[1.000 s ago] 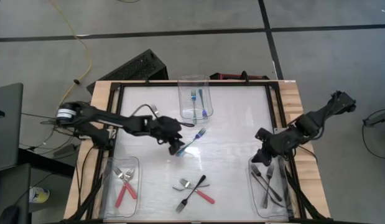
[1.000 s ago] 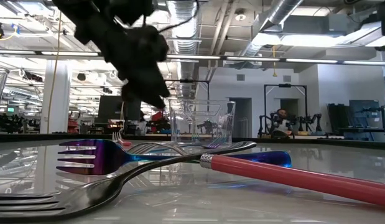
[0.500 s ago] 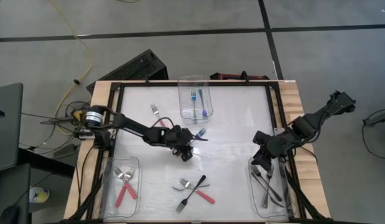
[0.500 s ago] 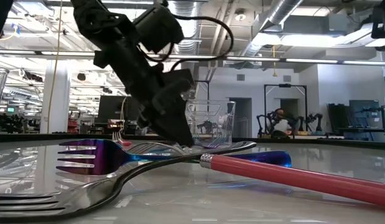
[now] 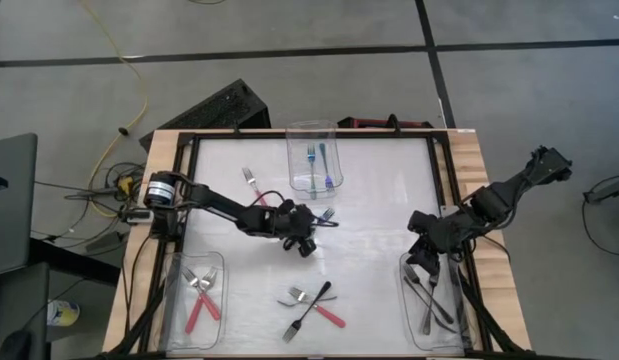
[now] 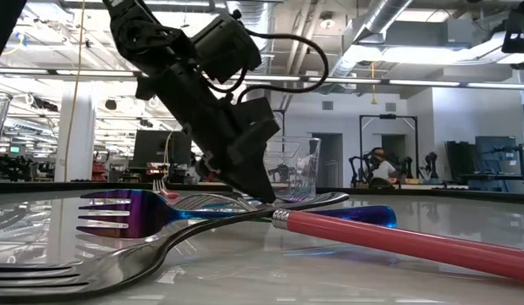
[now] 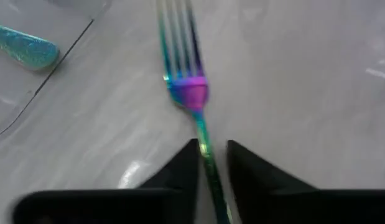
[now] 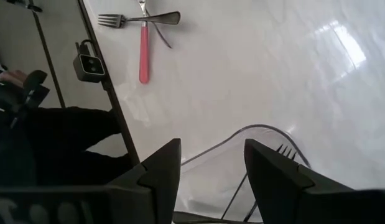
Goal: Sort silverware by color (type)
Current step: Put the titanium rainbow fork into the top transparent bin
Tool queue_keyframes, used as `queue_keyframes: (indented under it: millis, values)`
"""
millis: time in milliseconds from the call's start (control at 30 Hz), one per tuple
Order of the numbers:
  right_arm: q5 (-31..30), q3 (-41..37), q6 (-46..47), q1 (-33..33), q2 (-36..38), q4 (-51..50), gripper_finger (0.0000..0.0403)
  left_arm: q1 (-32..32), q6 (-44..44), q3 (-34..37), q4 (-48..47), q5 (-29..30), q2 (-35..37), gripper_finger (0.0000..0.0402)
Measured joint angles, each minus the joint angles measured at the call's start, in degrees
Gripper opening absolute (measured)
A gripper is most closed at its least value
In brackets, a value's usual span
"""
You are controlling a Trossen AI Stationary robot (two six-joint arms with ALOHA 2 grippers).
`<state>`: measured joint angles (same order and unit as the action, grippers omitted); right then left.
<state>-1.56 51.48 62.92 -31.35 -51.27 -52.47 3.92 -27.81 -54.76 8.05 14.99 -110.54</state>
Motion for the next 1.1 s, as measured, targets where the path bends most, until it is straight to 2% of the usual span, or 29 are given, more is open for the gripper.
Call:
queue_keyframes:
  millis: [67, 200, 333, 467, 633, 733, 833, 1000, 1100]
  values:
    - [-0.02, 0.0, 0.01, 0.01, 0.0, 0.18, 0.0199, -0.41, -1.81, 0.0, -0.51, -1.72, 0.0, 0.0017]
    - [-0.45, 0.0, 1.58, 0.0, 0.0, 0.24, 0.0199, -0.52, -3.88, 0.04, -0.72, -6.63, 0.78, 0.0007]
    - [-1.36, 0.0, 3.46, 0.0, 0.0, 0.28, 0.0199, -0.35, -1.22, 0.35, -1.7, -11.71, 5.25, 0.0004]
    - [-2.24, 0.0, 5.27, 0.0, -0.15, 0.39, 0.0199, -0.99, 1.55, 0.33, -1.08, -10.15, 13.24, 0.0002]
    - [-5.57, 0.0, 6.08, 0.28, -0.22, 1.56, 0.0199, -4.9, -0.01, 0.17, 0.51, -3.05, 23.35, 0.0002]
    - [-6.05, 0.0, 6.1, 1.3, -0.22, 2.3, 0.0199, -8.71, -6.73, 0.15, 1.12, 1.42, 27.61, 0.0001]
    - [-6.05, 0.0, 5.8, 2.84, -0.22, 2.19, 0.0199, -13.53, -14.99, 0.12, 2.61, 2.34, 27.96, 0.0001]
    - [-6.06, 0.0, 4.63, 5.55, -0.22, 2.24, 0.0199, -21.68, -29.17, 0.13, 6.07, 1.98, 24.18, 0.0001]
    - [-6.06, 0.0, 3.41, 6.51, -0.22, 2.39, 0.0199, -25.42, -33.66, 0.15, 9.04, 1.38, 20.33, 0.0001]
